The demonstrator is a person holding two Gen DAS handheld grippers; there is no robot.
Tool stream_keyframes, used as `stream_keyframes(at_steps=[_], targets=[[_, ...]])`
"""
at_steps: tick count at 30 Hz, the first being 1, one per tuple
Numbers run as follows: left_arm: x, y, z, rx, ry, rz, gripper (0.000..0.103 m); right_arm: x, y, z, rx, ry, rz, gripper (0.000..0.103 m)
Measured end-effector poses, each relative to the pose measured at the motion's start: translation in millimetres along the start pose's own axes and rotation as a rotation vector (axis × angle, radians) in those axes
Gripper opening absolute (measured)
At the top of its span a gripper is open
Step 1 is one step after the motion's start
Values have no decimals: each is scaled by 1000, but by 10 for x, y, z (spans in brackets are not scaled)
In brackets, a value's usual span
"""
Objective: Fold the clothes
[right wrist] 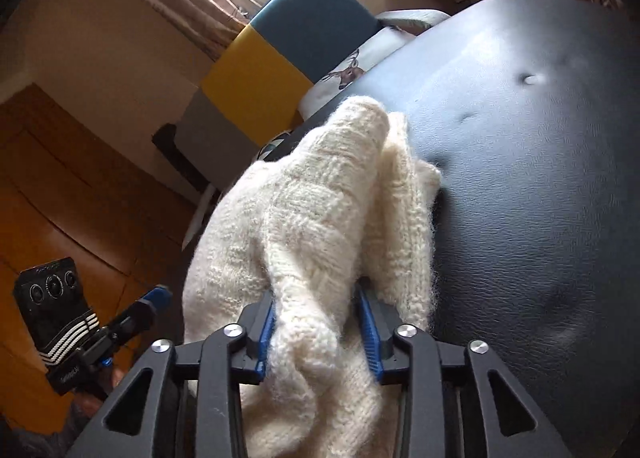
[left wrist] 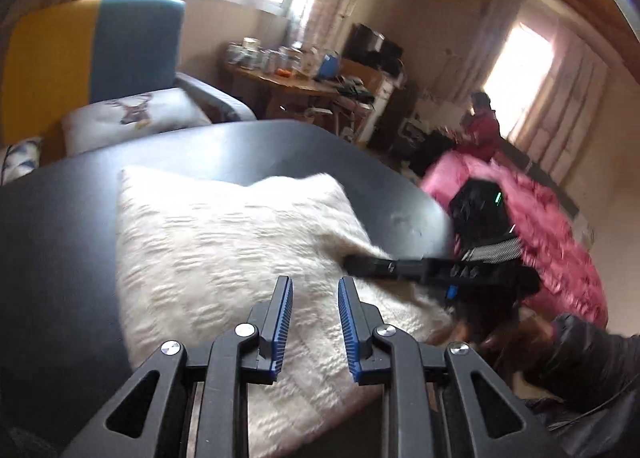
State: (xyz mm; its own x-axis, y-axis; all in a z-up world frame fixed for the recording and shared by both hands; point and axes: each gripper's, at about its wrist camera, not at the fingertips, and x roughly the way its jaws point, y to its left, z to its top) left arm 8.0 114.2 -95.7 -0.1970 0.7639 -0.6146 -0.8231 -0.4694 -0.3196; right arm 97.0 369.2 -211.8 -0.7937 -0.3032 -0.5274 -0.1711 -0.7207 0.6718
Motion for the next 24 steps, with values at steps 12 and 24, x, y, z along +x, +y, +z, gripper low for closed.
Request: stream_keyframes(at_steps=[12, 24], targets=[[596, -512, -309, 111, 145, -11, 24, 47, 736, 658, -395, 16, -39, 76], [605, -687, -478, 151, 174, 16, 24, 388, -388, 624, 9, 60, 28, 23]])
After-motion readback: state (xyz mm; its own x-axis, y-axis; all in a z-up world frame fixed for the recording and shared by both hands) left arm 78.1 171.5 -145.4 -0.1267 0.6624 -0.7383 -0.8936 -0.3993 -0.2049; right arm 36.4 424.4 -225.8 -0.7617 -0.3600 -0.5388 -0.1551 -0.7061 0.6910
